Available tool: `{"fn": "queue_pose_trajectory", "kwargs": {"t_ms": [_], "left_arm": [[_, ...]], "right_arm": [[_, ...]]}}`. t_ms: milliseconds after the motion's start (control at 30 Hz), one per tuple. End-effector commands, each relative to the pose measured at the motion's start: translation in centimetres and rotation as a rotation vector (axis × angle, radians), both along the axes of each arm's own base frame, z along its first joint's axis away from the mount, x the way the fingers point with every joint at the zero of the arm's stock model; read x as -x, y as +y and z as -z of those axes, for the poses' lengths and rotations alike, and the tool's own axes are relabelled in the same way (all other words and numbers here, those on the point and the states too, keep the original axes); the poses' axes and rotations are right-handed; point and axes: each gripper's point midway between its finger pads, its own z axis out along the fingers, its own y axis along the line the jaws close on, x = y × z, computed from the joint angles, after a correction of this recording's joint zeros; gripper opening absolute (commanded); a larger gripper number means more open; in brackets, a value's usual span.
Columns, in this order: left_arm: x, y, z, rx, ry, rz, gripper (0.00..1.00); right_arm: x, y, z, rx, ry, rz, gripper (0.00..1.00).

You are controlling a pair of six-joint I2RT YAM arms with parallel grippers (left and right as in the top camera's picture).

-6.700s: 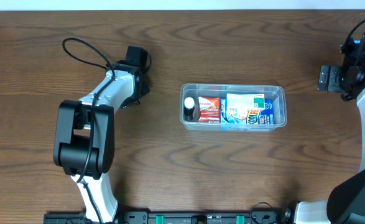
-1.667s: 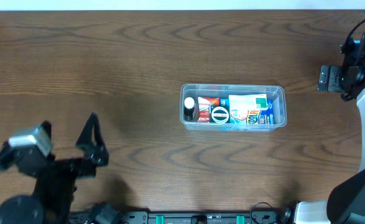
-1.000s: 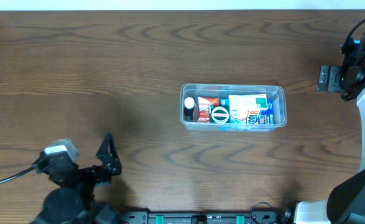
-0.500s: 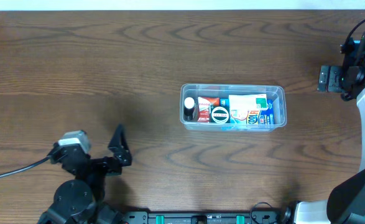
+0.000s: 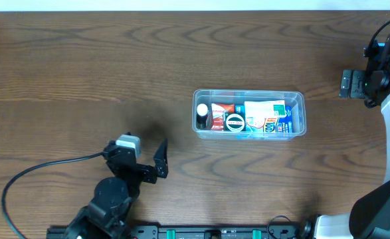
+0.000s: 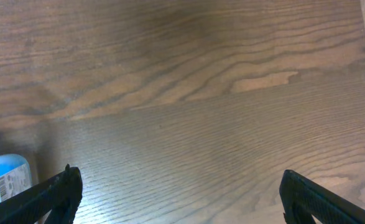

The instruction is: Pack container

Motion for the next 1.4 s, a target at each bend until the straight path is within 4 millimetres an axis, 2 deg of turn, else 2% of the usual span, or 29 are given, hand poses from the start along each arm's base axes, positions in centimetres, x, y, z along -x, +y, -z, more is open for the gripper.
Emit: {"fn": "queue_pose_trajectory", "kwargs": {"t_ms": [0,333,500,900,1000,1100,1267,1367], "left_arm": [[0.3,-1.0,1.6,-0.019,0.019,0.063,0.98],[0.3,-2.2,4.8,-0.004,0.039,0.117,0.98],[0.3,-2.3,7.2,-0.002,0.061,0.115,0.98],[0.2,-2.2,9.6,0.102,0.096,0.075,0.98],[-0.1,-1.2,9.9,0.105,0.111,0.016,0.98],[-0.3,0.9,11.2,0.042,0.138,-0.094,0.98],[-0.3,1.1,11.5,0.045,0.150,-0.107,0.98],[-0.6,1.5,11.1,0.033,0.126,-0.131,0.98]], "right_arm": [[0.1,-0.2,-1.0,0.007,-0.029,0.019,0.99],[-0.3,0.9,-0.9,-0.053,-0.047,-0.018,0.99],[-0.5,1.4,-0.9,-0.077,-0.054,-0.033,0.99],[-0.9,1.5,-1.0,-0.084,-0.072,-0.042,0.99],[-0.8,1.6,-1.0,-0.085,-0.072,-0.042,0.99],[-0.7,1.6,-1.0,-0.086,-0.067,-0.041,0.99],[-0.8,1.6,-1.0,-0.088,-0.070,-0.038,0.99],[-1.1,1.8,-1.3,-0.155,-0.117,0.048,0.99]]}}
